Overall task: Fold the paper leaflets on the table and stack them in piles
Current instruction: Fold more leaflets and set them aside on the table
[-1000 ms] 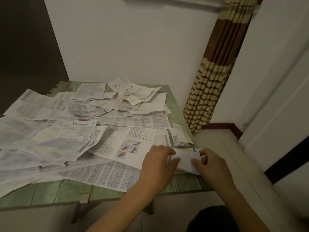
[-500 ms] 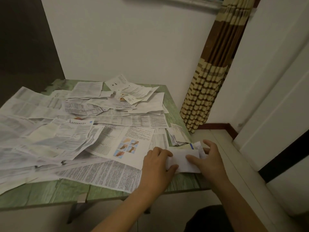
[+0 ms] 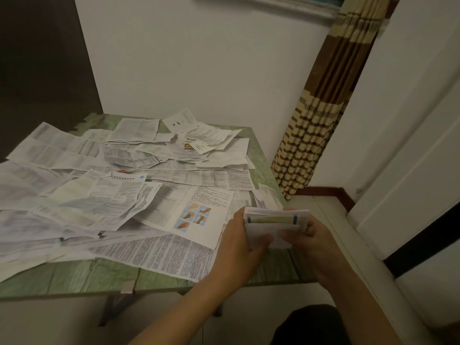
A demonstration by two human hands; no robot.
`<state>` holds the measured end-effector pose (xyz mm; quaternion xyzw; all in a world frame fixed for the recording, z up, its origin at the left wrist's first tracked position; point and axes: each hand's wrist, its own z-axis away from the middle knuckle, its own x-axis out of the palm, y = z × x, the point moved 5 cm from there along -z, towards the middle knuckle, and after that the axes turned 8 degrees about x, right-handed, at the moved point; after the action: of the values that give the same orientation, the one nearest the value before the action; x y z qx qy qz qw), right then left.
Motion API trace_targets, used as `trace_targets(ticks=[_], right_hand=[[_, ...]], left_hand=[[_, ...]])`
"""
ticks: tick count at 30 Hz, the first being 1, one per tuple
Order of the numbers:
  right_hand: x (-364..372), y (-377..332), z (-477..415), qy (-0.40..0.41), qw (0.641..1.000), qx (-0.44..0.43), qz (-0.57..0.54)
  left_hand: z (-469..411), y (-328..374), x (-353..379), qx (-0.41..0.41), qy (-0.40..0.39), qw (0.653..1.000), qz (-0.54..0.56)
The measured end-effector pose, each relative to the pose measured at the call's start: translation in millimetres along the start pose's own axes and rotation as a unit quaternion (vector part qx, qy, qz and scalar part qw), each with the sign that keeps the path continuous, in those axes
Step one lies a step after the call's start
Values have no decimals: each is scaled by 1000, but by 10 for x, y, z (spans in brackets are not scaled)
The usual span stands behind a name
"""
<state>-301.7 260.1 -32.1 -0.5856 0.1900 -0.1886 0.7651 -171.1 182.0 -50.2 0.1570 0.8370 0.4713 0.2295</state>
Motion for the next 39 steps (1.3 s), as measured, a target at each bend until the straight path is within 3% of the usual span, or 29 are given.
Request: trace_targets(ticks=[9, 13, 16, 21, 23, 26, 28, 30, 33, 37, 39], right_hand=[[57, -62, 10, 32, 989, -79, 121], [27, -140, 17, 33, 983, -92, 154], [-104, -156, -44, 81, 989, -76, 93], [-235, -120, -355, 219, 968, 4, -125], [-138, -134, -476, 249, 959, 14, -131], [47, -106, -588, 311, 949, 30, 47], [137, -45, -617, 340, 903, 48, 257], [170, -3, -611, 357, 853, 60, 376], [130, 8, -582, 361, 833, 66, 414], [14, 33, -543, 352, 857, 69, 370], [-16, 43, -544, 340, 868, 65, 356]], left_hand=[[-7, -107, 13, -27, -26, 998, -43], [8, -107, -1, -50, -28, 998, -7], [8, -82, -30, -55, -3, 998, 29], [-8, -78, -59, -57, 26, 998, 24], [-9, -87, -53, -58, 23, 998, 20], [2, -102, -51, -62, 24, 998, 20], [13, -109, -52, -61, 24, 998, 11], [20, -114, -54, -59, 23, 998, 3], [17, -112, -41, -43, 24, 998, -32], [-40, 21, 67, 17, 27, 995, -92], [-122, 76, 128, -4, 51, 994, -93]])
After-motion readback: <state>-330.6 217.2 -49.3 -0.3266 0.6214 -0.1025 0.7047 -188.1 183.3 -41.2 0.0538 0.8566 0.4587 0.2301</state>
